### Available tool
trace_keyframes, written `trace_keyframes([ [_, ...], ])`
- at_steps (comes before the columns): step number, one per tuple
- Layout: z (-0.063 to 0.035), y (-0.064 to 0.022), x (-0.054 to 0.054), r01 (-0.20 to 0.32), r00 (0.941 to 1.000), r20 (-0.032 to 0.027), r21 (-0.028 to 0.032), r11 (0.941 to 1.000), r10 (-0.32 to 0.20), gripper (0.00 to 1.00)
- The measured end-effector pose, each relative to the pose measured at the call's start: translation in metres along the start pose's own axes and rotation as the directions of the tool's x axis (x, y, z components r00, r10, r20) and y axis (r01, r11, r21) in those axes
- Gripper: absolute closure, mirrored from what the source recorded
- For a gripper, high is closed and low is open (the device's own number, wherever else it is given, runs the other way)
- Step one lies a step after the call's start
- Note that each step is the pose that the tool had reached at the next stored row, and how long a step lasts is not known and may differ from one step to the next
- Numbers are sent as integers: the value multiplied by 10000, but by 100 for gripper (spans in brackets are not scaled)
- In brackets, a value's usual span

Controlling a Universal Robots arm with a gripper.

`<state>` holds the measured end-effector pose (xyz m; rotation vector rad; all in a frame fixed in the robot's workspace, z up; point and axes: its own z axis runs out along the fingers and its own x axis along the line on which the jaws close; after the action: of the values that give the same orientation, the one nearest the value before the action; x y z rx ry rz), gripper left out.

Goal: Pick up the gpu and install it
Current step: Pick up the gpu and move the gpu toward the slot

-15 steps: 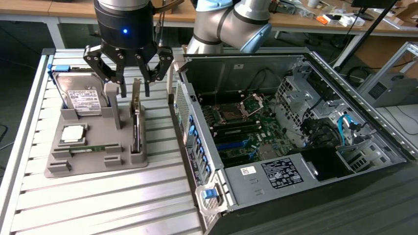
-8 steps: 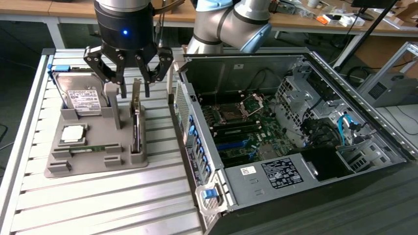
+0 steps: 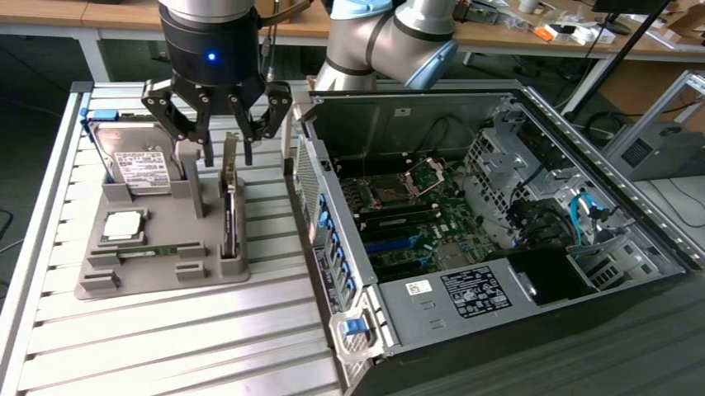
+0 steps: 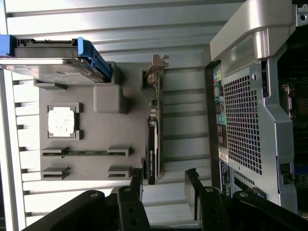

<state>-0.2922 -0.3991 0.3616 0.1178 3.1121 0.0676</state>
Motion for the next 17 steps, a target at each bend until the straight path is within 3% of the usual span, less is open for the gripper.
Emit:
trace_keyframes([
  [17,46,-2,1,-1,10000,0,0,10000,1,52],
])
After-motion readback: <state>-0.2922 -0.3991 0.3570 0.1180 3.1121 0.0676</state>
